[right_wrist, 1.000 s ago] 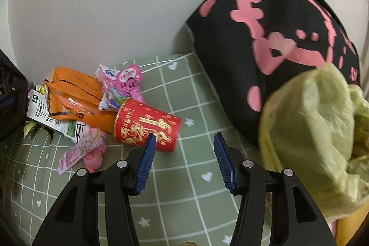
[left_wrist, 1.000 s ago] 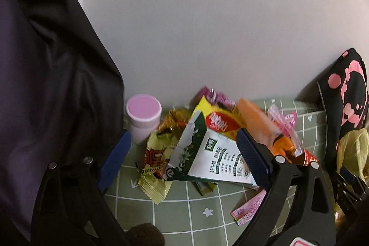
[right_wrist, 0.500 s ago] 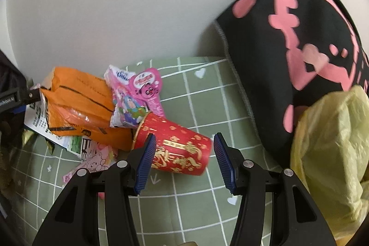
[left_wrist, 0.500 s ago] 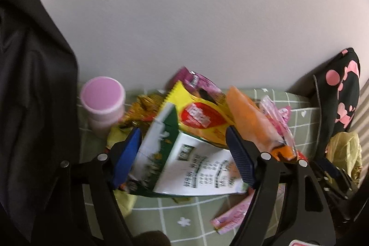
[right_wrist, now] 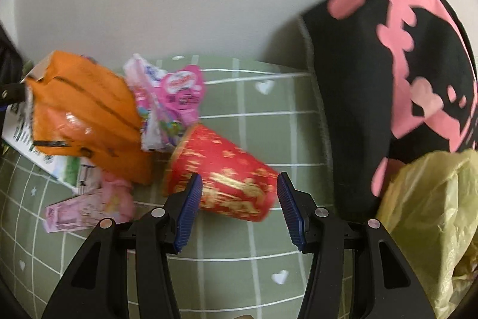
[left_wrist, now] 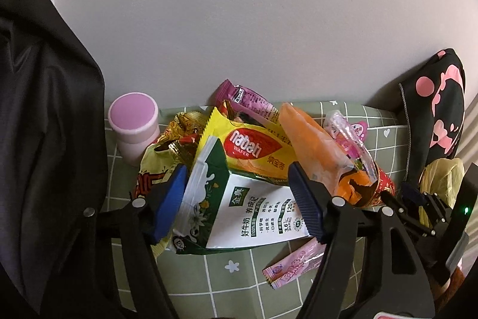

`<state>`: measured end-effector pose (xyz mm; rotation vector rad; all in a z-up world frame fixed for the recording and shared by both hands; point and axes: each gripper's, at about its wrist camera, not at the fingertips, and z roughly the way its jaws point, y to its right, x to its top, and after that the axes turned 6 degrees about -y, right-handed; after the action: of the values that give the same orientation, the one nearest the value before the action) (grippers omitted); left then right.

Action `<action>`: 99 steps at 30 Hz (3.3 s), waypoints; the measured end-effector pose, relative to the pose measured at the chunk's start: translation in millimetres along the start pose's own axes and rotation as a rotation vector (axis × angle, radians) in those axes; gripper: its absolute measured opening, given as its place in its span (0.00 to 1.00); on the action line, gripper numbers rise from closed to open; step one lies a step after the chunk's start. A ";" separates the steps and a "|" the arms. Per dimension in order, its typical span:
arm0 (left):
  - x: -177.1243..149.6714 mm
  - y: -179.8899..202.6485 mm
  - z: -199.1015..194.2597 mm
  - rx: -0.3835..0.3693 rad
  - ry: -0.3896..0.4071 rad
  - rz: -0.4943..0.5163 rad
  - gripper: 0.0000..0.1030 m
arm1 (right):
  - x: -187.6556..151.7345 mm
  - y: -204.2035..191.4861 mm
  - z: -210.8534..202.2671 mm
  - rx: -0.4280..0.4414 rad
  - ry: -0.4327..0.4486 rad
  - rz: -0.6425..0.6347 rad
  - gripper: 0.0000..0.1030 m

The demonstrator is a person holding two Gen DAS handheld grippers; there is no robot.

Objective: Collect trash
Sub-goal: 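Grasp the red paper cup with the right tool while the left tool approaches the milk carton, then grasp the green-white milk carton with the left tool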

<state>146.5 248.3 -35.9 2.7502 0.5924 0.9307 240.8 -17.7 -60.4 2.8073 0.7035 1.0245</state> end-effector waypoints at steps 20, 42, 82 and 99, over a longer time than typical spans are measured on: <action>-13.6 -0.9 -0.9 -0.051 -0.016 0.000 0.51 | -38.2 65.5 -17.0 0.081 0.040 0.206 0.10; -42.3 -14.2 4.5 -0.079 -0.054 -0.039 0.51 | -18.0 -10.5 -0.4 -0.045 -0.007 0.042 0.49; -51.2 -25.4 24.0 -0.162 -0.227 -0.075 0.51 | -60.7 57.4 -42.3 0.157 -0.020 0.172 0.05; -92.0 45.9 -88.8 -0.018 -0.030 0.079 0.26 | -115.1 75.4 -90.7 0.258 0.081 0.139 0.05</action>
<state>39.7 171.3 -2.6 2.7845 0.4707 0.9056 136.3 -143.9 -42.0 3.0888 0.7033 1.1519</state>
